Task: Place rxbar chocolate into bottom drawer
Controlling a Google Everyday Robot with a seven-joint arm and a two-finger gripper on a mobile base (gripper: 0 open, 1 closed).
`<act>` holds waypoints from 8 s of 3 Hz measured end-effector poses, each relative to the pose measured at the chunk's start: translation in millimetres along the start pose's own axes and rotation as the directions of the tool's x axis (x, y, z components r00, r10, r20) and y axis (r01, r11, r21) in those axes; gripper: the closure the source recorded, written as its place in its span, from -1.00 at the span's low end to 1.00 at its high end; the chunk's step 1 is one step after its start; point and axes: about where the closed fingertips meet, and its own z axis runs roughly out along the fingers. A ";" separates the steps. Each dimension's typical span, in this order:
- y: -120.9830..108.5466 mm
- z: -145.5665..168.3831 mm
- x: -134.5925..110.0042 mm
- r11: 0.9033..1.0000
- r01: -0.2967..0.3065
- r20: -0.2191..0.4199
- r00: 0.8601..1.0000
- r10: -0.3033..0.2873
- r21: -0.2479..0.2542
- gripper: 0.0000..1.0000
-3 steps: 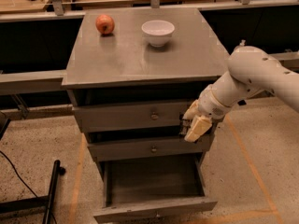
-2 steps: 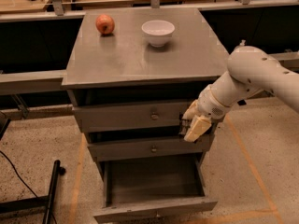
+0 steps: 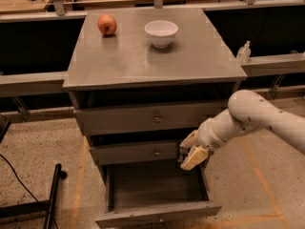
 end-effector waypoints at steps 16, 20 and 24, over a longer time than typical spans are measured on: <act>-106.1 260.2 170.3 0.883 -0.460 -0.021 0.886 0.463 0.091 -1.00; -69.6 241.2 183.9 0.869 -0.487 -0.198 0.863 0.464 -0.084 -0.66; 4.6 157.8 185.6 0.856 -0.516 -0.128 0.851 0.509 -0.030 -1.00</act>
Offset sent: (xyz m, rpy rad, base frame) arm -0.0101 0.0182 -0.0627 0.0672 -0.0154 -0.0331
